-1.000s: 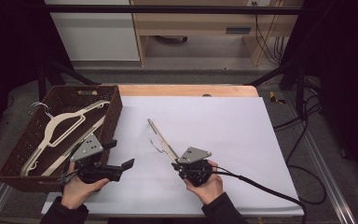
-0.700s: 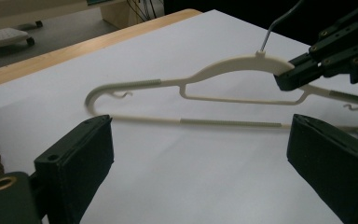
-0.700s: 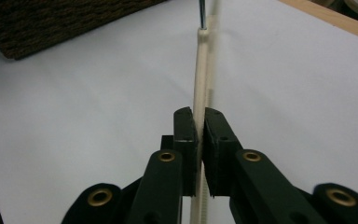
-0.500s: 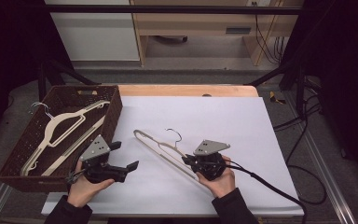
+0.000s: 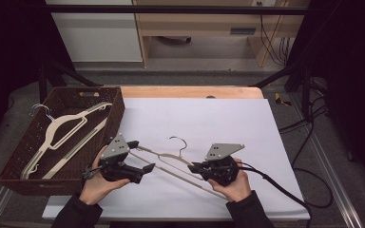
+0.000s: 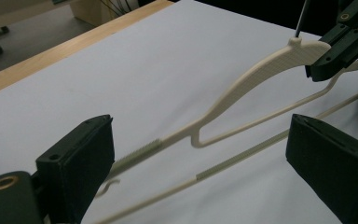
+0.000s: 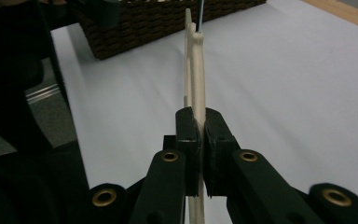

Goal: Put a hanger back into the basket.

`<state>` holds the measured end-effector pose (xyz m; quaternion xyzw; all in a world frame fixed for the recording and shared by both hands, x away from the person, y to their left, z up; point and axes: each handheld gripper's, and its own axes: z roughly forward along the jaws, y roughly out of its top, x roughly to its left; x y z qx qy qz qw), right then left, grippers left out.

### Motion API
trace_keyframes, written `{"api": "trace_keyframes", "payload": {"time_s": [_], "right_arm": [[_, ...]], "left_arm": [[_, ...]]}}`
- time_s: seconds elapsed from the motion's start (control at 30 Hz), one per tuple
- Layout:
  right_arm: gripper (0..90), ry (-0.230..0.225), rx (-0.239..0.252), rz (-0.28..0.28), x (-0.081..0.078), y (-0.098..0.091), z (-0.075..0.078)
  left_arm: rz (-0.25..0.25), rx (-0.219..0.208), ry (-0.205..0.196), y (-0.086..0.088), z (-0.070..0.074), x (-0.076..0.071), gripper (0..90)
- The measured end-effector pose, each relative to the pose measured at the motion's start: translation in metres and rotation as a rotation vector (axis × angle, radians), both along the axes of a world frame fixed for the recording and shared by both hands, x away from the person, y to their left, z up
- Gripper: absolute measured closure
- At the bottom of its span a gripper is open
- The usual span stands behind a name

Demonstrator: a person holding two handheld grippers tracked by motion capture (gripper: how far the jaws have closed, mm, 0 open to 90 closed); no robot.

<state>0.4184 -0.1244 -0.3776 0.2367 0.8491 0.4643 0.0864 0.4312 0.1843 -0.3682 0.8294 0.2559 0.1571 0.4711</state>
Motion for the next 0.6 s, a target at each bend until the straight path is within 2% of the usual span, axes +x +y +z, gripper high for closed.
{"api": "trace_keyframes", "payload": {"time_s": [0.23,0.4,0.5,0.6], "right_arm": [[86.8,0.022,0.033,0.046,0.002,0.003,-0.003],[86.8,0.036,0.039,0.063,0.002,0.006,-0.006],[86.7,0.036,0.036,0.073,0.002,0.007,-0.008],[86.7,0.041,0.035,0.084,0.002,0.007,-0.009]], "left_arm": [[-0.082,0.066,0.023,-0.025,-0.01,0.008,18.2],[-0.147,0.09,0.027,-0.036,-0.016,0.012,38.5],[-0.168,0.108,0.032,-0.039,-0.019,0.013,51.6],[-0.161,0.139,0.027,-0.041,-0.021,0.014,62.3]]}}
